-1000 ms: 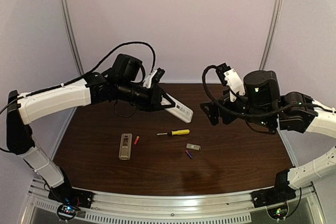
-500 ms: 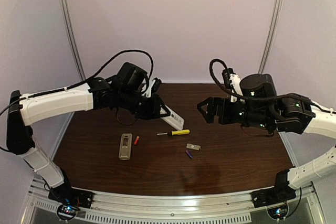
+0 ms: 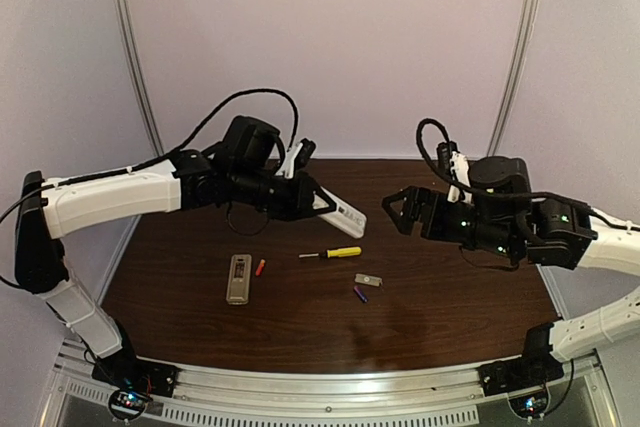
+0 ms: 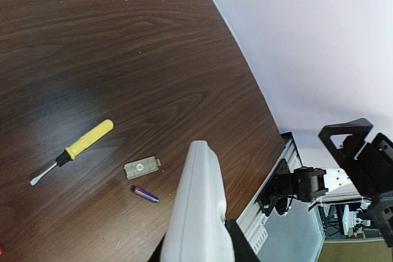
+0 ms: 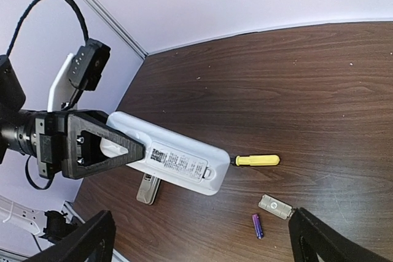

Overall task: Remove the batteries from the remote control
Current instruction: Remove the battery cover from the remote control.

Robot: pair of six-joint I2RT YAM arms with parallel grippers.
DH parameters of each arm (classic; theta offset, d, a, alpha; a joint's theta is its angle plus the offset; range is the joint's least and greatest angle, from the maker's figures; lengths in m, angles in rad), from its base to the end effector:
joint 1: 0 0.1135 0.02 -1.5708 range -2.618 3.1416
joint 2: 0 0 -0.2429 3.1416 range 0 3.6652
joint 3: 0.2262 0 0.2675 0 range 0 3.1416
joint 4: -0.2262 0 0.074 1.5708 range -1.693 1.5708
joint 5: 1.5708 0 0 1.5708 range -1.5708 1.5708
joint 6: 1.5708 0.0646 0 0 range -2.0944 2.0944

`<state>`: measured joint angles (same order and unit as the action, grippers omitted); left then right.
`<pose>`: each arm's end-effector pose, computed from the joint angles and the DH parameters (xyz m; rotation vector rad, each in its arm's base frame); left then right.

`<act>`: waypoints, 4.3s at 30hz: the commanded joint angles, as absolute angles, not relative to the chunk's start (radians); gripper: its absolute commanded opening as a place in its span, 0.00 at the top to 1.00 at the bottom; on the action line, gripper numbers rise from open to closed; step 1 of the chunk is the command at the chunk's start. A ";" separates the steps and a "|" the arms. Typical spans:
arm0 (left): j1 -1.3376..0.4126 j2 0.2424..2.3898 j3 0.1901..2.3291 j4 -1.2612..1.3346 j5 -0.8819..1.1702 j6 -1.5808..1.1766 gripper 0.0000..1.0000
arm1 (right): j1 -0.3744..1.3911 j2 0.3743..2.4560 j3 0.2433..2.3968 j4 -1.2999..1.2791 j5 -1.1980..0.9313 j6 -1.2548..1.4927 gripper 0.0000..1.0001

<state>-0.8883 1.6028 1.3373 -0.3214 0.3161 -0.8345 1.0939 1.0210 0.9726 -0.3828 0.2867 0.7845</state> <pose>0.2416 -0.3291 0.2708 0.2734 2.4285 -1.2429 0.1447 0.2403 0.3111 -0.1314 2.1011 0.9053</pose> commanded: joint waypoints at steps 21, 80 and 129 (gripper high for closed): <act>-0.861 1.686 1.439 -0.232 0.397 -0.728 1.00 | 0.989 1.187 1.325 -0.680 0.258 0.785 0.01; -0.808 1.708 1.432 0.061 0.555 -0.893 1.00 | 0.859 1.363 1.371 -0.464 0.006 1.011 0.18; -0.852 1.648 1.374 0.189 0.554 -0.886 1.00 | 0.860 1.421 1.324 -0.482 -0.034 1.049 0.26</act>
<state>-0.8288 1.7000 1.3731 0.0288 0.5034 -0.8848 0.8639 1.3972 1.3537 -0.5022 0.0048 1.0443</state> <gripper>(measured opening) 0.203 0.737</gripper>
